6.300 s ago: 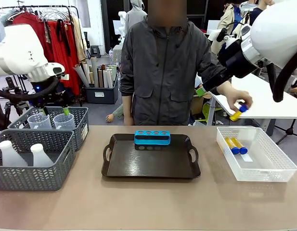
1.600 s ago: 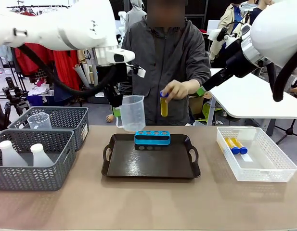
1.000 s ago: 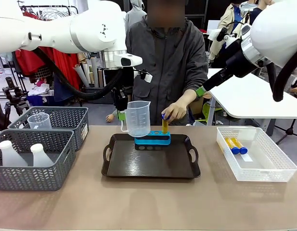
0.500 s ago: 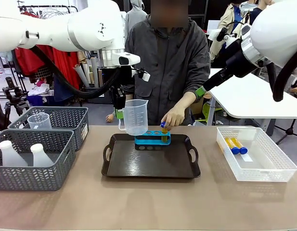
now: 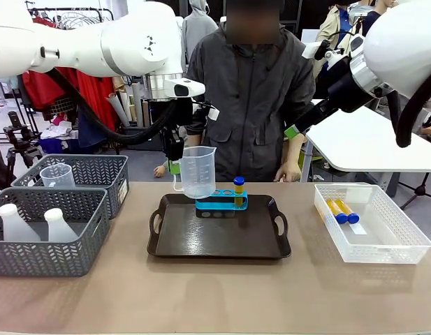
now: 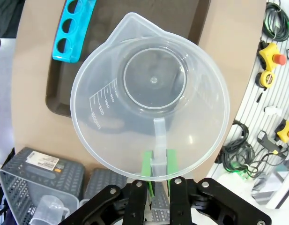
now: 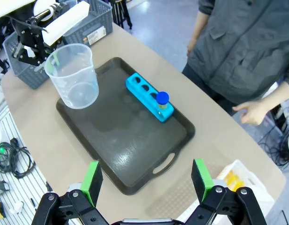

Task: Prepare the laboratory tools.
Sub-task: Pick up one Large Measuring Cup and place it on the Handle tray, then pick up one Small flask and place it on the Handle tray.

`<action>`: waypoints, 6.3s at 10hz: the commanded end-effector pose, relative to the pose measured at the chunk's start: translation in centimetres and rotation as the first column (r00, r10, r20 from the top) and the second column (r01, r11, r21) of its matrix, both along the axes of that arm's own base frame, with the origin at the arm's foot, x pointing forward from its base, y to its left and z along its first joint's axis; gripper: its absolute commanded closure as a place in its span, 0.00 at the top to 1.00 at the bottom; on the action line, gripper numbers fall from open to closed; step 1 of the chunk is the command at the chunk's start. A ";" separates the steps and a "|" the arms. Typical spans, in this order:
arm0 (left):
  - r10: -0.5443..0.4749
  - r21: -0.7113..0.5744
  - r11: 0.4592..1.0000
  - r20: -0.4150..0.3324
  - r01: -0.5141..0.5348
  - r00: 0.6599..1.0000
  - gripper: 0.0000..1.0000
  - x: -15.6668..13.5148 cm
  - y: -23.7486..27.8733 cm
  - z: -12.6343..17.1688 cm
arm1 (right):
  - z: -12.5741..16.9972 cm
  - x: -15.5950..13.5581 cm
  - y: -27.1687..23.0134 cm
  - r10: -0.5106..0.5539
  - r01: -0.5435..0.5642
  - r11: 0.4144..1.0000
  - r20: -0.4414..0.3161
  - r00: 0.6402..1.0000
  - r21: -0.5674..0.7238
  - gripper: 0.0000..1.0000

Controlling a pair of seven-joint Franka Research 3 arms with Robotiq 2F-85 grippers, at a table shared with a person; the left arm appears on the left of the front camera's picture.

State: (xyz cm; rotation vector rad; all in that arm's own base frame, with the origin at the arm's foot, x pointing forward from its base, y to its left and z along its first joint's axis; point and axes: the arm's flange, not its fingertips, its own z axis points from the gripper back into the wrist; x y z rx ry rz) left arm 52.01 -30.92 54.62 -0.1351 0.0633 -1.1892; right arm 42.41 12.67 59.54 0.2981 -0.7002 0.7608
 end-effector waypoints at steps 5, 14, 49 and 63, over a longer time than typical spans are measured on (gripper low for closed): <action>0.002 0.041 0.999 0.076 -0.005 0.997 0.00 -0.1 -1.8 0.7 | 0.3 0.0 0.1 -0.011 0.011 1.000 -0.012 1.000 0.011 1.00; -0.333 0.165 0.935 0.098 0.314 0.938 0.00 4.1 -14.1 -7.0 | 0.3 0.0 0.1 -0.011 0.011 1.000 -0.012 1.000 0.011 1.00; -0.006 0.150 0.989 0.150 -0.017 0.989 1.00 -4.7 -2.9 4.3 | 0.3 0.0 0.1 -0.011 0.011 1.000 -0.012 1.000 0.011 1.00; 0.545 -0.043 0.834 0.226 -0.551 0.807 1.00 -8.0 17.7 2.8 | 0.3 0.0 0.1 -0.011 0.011 1.000 -0.012 1.000 0.011 1.00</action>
